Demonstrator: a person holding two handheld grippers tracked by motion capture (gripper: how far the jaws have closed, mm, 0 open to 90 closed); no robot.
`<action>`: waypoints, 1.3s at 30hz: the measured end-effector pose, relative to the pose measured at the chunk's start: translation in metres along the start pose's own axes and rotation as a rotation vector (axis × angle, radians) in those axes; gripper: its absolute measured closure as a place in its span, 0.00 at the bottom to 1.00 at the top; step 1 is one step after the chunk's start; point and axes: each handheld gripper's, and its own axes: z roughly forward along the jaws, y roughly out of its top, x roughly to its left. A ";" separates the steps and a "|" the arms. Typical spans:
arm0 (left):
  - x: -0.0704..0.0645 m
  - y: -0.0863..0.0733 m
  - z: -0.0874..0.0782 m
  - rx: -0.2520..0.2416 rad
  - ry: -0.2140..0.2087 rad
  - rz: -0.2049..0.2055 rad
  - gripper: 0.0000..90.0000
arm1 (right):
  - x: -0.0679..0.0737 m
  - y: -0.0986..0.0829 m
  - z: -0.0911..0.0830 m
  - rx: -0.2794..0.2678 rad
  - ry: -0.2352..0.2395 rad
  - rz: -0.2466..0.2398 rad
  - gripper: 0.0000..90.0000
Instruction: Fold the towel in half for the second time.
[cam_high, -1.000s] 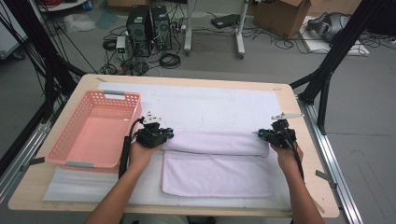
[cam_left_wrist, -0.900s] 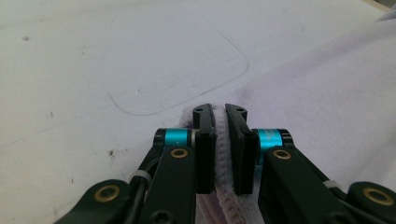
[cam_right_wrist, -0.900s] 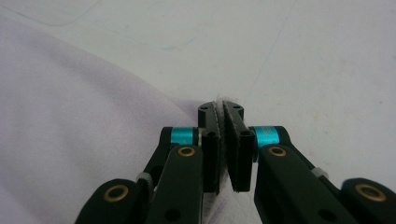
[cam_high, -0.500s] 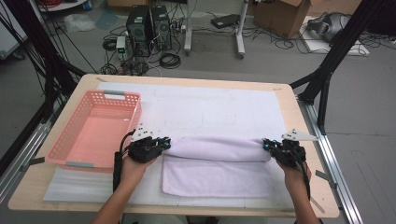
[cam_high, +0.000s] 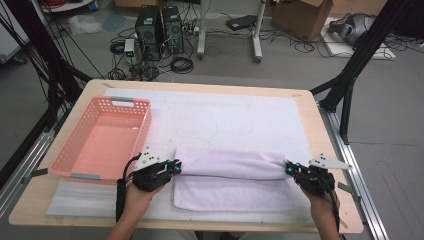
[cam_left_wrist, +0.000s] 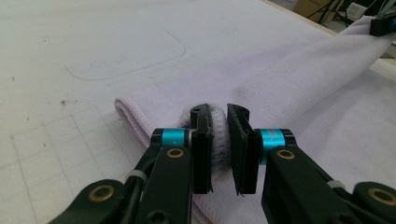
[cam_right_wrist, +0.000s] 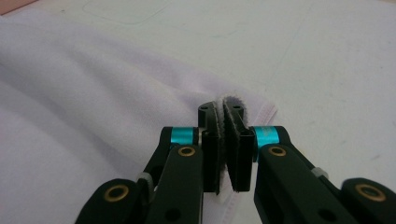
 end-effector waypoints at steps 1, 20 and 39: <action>-0.002 -0.002 -0.001 0.001 0.000 -0.001 0.89 | 0.001 -0.002 -0.002 0.001 0.000 0.001 0.95; -0.010 -0.016 -0.027 -0.030 -0.006 -0.086 0.52 | 0.014 -0.021 -0.047 -0.081 -0.022 0.093 0.57; -0.021 -0.019 -0.011 0.050 -0.002 -0.004 0.90 | 0.017 -0.021 -0.014 0.069 0.022 0.002 0.94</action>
